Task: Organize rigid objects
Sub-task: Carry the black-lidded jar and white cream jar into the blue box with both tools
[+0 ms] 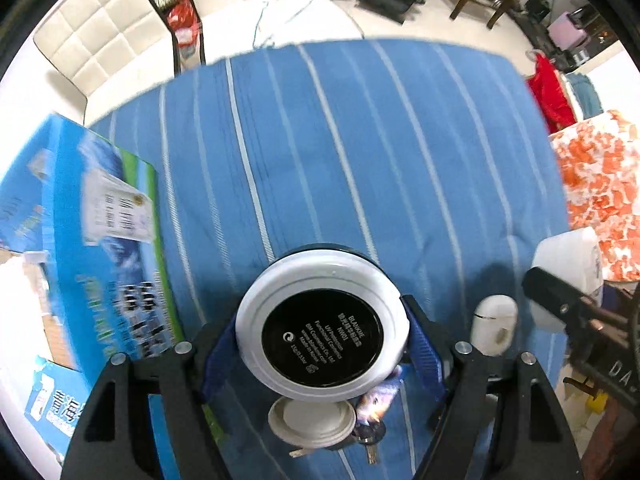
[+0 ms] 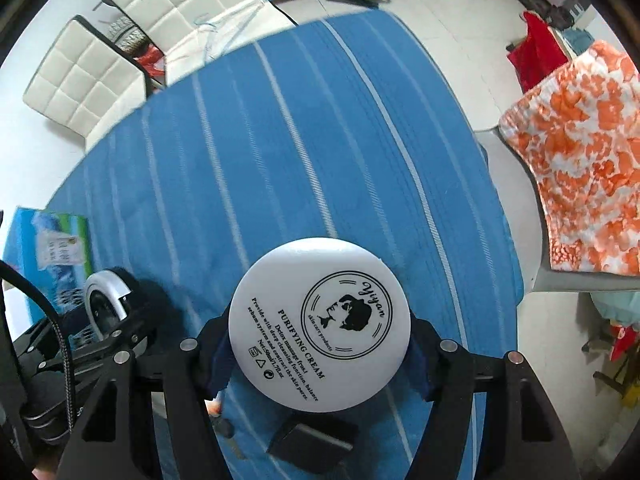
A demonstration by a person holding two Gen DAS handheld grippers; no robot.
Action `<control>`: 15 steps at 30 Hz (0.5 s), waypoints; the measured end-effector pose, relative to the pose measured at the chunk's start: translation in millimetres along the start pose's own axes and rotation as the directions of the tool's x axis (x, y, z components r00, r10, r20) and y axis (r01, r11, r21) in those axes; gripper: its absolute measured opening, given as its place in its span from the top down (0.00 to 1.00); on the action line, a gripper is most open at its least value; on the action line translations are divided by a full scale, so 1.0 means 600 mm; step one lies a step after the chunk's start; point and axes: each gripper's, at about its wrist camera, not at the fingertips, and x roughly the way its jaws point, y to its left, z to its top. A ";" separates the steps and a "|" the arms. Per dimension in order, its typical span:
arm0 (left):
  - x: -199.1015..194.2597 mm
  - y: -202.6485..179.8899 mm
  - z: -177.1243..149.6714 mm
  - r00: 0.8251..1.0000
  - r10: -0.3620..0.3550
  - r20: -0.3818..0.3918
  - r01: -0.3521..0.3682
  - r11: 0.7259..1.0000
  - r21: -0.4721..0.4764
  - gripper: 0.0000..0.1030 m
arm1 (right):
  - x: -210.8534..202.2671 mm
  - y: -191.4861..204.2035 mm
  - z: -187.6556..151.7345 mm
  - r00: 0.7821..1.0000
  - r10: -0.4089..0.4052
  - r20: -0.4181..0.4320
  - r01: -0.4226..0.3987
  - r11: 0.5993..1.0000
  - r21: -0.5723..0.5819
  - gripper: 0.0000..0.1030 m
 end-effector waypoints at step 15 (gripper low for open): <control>-0.194 0.141 -0.086 0.971 0.022 0.239 -0.013 0.999 -0.039 0.29 | -0.182 0.180 -0.112 0.981 0.094 0.169 -0.069 0.986 -0.150 0.32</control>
